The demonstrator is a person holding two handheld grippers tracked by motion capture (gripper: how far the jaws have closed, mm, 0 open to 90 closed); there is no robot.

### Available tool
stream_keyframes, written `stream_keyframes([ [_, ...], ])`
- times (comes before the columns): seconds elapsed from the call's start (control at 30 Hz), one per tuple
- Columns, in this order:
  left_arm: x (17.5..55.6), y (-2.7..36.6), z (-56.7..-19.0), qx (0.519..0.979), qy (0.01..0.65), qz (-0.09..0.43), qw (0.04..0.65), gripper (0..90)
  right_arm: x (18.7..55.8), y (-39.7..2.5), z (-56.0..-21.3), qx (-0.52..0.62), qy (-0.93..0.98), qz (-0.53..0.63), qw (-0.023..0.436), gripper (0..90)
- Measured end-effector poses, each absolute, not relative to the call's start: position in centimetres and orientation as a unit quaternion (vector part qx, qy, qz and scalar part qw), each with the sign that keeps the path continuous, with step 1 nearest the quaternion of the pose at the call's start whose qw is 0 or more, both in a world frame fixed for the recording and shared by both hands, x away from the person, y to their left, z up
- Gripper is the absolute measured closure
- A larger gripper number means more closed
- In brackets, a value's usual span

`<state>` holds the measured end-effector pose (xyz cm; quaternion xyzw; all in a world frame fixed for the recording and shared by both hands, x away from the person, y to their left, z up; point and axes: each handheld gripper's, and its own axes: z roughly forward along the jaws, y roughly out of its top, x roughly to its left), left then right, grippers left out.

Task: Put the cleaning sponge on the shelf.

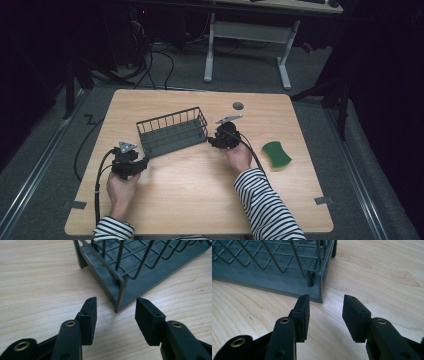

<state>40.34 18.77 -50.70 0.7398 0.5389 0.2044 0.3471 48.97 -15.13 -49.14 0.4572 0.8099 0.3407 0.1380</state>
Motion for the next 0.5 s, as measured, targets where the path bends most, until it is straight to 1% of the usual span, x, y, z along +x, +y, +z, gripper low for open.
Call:
stream_keyframes([
  [0.03,40.4,18.7,-50.6,0.742,0.536,0.205,0.347,54.9,49.0,-15.1,-49.1,0.457,0.81,0.341,0.138,59.0],
  [0.13,40.9,18.4,-50.7,0.742,0.536,0.202,0.349,58.9,49.4,-14.8,-49.3,0.457,0.809,0.337,0.149,61.3],
  [0.23,41.1,18.3,-51.1,0.746,0.536,0.199,0.341,63.4,49.8,-14.3,-49.5,0.46,0.809,0.335,0.146,64.7],
  [0.27,41.1,18.3,-51.1,0.747,0.534,0.202,0.341,63.4,49.8,-14.3,-49.5,0.46,0.809,0.335,0.146,64.7],
  [0.37,41.2,18.5,-51.0,0.739,0.54,0.2,0.349,67.4,50.1,-13.7,-49.6,0.453,0.814,0.332,0.147,68.5],
  [0.4,41.2,18.5,-51.0,0.739,0.54,0.2,0.349,68.7,50.1,-13.7,-49.6,0.453,0.814,0.332,0.147,68.5],
  [0.43,41.2,18.7,-51.0,0.741,0.539,0.197,0.349,70.1,50.3,-13.5,-49.8,0.457,0.811,0.336,0.144,71.3],
  [0.5,41.3,18.7,-51.1,0.741,0.538,0.196,0.35,71.5,50.3,-13.5,-49.8,0.457,0.811,0.335,0.144,72.8],
])
